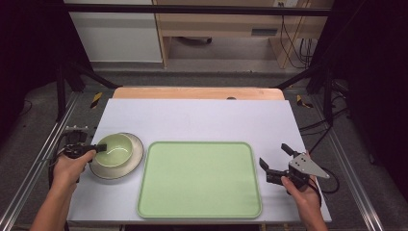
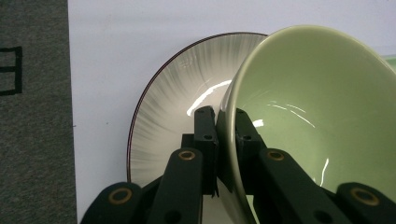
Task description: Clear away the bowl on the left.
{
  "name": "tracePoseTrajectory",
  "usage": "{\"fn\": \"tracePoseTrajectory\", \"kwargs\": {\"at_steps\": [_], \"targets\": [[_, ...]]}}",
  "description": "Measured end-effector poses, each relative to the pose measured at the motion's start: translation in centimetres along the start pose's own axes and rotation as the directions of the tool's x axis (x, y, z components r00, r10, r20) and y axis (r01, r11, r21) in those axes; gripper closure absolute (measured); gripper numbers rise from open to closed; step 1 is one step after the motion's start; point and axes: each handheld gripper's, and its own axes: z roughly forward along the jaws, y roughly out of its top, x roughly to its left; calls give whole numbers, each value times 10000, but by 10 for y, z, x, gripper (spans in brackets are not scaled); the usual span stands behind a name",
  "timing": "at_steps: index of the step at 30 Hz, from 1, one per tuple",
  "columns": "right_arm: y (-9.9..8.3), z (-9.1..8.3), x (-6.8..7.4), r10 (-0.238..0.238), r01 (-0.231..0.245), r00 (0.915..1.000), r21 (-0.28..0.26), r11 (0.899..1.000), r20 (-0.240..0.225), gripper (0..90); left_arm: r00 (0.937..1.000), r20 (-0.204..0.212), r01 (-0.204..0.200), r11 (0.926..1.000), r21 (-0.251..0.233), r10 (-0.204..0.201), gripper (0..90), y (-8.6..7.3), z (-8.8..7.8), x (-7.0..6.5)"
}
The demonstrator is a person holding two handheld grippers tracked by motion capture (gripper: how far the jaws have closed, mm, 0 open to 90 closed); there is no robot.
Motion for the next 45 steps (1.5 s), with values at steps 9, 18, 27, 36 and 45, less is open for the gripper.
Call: {"fn": "tracePoseTrajectory", "kwargs": {"at_steps": [9, 18, 27, 36, 45], "targets": [[0, 0, 0, 5, -5, 10000, 4, 10000, 7, 53, 9999, 130, -5, 10000, -69, 6, 833, 0, 0, 0], [0, 0, 0, 13, -13, 10000, 14, 10000, 7, 53, 9993, 321, 186, 9995, -246, -178, 833, 1, -4, 2], [0, 0, 0, 14, -14, 10000, 29, 10000, -1, 53, 9985, 526, 138, 9993, -361, -119, 833, 5, -7, -3], [0, 0, 0, 18, -18, 10000, 41, 10000, 10, 53, 9976, 685, 59, 9992, -401, -32, 833, 8, -7, -8], [0, 0, 0, -3, 3, 10000, 51, 10000, 6, 53, 9970, 770, 34, 9989, -478, 3, 833, 10, -8, -11]]}}
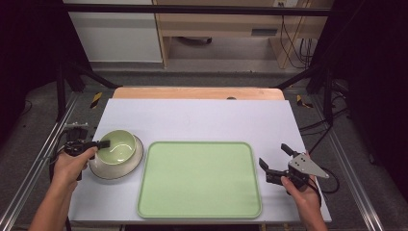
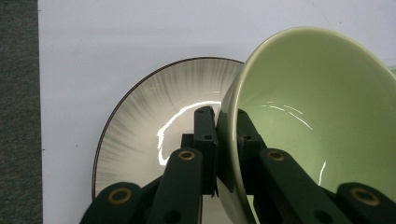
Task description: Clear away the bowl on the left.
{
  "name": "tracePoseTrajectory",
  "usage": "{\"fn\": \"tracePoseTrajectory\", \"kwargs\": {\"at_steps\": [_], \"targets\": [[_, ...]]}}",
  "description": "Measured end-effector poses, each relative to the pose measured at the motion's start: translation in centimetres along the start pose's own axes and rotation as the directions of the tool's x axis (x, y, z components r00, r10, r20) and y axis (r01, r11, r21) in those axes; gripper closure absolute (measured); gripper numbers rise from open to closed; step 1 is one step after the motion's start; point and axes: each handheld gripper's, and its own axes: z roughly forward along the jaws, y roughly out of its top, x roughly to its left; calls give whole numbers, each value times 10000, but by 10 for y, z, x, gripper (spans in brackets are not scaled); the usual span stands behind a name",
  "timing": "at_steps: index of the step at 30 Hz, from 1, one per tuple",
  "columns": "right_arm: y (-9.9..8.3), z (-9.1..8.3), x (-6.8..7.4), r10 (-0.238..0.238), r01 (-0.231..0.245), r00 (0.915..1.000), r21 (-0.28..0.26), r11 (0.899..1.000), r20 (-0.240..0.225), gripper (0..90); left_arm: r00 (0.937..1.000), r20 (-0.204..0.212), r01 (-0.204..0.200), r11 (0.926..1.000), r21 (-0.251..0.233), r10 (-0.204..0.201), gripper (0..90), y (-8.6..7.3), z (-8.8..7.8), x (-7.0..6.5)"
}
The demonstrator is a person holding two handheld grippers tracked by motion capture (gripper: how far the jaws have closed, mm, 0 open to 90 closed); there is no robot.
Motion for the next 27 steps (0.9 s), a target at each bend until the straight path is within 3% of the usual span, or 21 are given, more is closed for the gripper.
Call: {"fn": "tracePoseTrajectory", "kwargs": {"at_steps": [15, 27], "targets": [[0, 0, 0, 54, -55, 10000, 62, 10000, 22, 53, 9995, 280, -122, 9993, -359, 132, 832, 8, -5, -13], [0, 0, 0, 37, -37, 10000, 27, 10000, 29, 53, 9943, 822, -630, 9962, -597, 678, 832, 22, -8, -42]]}}
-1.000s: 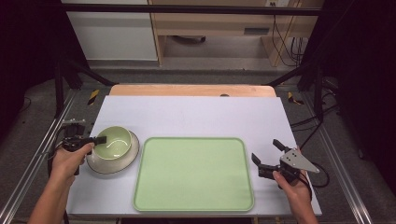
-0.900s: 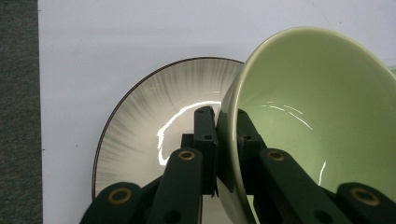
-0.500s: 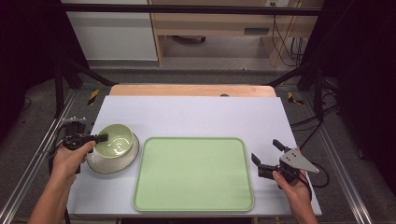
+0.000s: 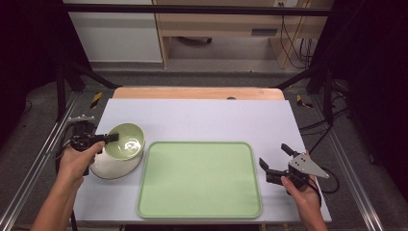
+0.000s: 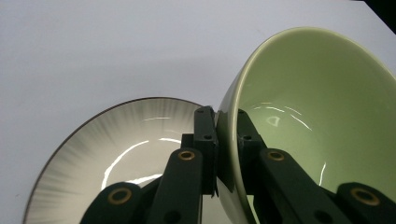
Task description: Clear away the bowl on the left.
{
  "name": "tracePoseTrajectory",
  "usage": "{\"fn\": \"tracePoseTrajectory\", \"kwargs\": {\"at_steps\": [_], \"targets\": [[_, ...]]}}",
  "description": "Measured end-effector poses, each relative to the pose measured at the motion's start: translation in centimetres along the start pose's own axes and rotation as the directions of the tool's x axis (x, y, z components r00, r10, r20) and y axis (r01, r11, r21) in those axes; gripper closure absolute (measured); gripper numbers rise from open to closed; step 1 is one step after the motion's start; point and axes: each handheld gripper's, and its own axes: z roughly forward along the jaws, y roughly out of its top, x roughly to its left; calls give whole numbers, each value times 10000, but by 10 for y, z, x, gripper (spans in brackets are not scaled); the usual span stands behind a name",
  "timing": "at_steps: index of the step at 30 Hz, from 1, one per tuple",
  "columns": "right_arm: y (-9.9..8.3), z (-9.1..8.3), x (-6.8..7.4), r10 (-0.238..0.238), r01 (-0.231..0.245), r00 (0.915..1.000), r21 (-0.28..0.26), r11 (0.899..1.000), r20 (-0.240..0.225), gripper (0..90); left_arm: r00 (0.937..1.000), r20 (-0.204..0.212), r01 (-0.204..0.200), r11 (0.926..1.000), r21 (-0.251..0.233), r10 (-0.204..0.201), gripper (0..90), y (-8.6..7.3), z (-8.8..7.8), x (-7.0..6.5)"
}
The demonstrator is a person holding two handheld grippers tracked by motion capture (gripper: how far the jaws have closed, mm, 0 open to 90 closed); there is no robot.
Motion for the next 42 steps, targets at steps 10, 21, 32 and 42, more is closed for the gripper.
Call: {"fn": "tracePoseTrajectory", "kwargs": {"at_steps": [10, 21, 32, 42], "targets": [[0, 0, -1, -4, 4, 10000, 0, 10000, 7, 53, 9966, 712, -412, 9991, 111, 403, 832, 7, 14, -29], [0, -1, -1, -6, 6, 10000, -8, 10000, 10, 53, 9923, 1025, -737, 9968, 307, 702, 832, 9, 25, -49], [0, -1, -1, -15, 15, 10000, -4, 10000, 12, 53, 9857, 1398, -1034, 9930, 579, 945, 832, 7, 43, -69], [1, -1, -2, -38, 38, 10000, 7, 10000, 18, 53, 9802, 1650, -1247, 9886, 840, 1096, 832, 2, 56, -84]]}}
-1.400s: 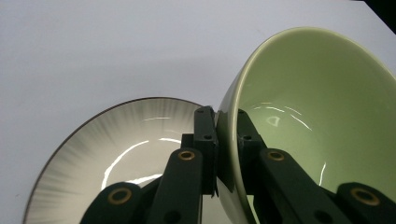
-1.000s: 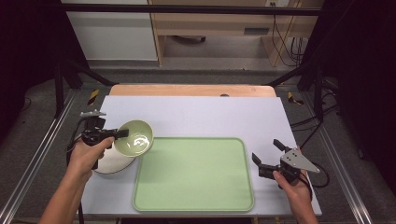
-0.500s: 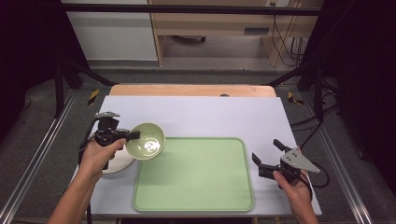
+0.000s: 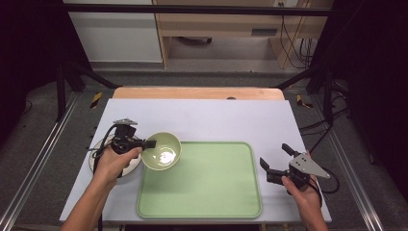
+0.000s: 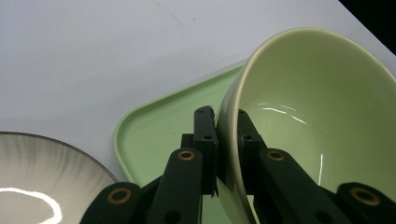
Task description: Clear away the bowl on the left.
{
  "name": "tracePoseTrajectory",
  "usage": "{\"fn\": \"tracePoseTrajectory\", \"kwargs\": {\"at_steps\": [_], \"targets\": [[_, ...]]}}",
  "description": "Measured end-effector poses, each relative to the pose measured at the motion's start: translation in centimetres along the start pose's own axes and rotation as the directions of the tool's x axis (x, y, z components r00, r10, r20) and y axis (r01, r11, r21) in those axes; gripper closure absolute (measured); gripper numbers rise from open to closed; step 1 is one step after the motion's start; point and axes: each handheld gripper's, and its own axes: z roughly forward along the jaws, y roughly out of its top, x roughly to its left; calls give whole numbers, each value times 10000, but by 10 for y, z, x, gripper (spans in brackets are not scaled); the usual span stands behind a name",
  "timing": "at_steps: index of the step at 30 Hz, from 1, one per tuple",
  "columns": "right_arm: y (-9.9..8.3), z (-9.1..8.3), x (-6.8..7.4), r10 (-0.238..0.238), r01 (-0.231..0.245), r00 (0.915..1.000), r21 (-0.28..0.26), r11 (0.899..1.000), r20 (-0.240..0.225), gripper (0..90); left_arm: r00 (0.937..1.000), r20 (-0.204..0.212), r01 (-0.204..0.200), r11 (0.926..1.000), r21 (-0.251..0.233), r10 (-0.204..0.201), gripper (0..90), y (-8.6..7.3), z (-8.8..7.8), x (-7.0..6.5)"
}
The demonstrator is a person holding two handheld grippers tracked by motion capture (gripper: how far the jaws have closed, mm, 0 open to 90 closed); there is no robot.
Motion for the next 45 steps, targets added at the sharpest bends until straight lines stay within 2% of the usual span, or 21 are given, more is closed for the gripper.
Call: {"fn": "tracePoseTrajectory", "kwargs": {"at_steps": [26, 31, 36, 37, 45], "targets": [[-1, 1, 1, 29, -29, 10000, 61, 10000, -42, 53, 9965, 715, -485, 9964, 692, 435, 831, -3, 42, -36], [-1, 1, 1, -3, 3, 10000, 76, 10000, -42, 53, 9940, 884, -729, 9932, 903, 649, 832, -6, 50, -44], [-1, 1, 1, 25, -25, 10000, 76, 10000, -44, 53, 9926, 999, -782, 9923, 961, 685, 831, -8, 56, -51], [-1, 1, 1, -3, 4, 10000, 69, 10000, -40, 53, 9914, 1027, -924, 9902, 1049, 816, 831, -8, 57, -52], [-1, 0, 0, 19, -18, 10000, 69, 10000, -42, 53, 9877, 1180, -1168, 9854, 1243, 1022, 831, -12, 64, -62]]}}
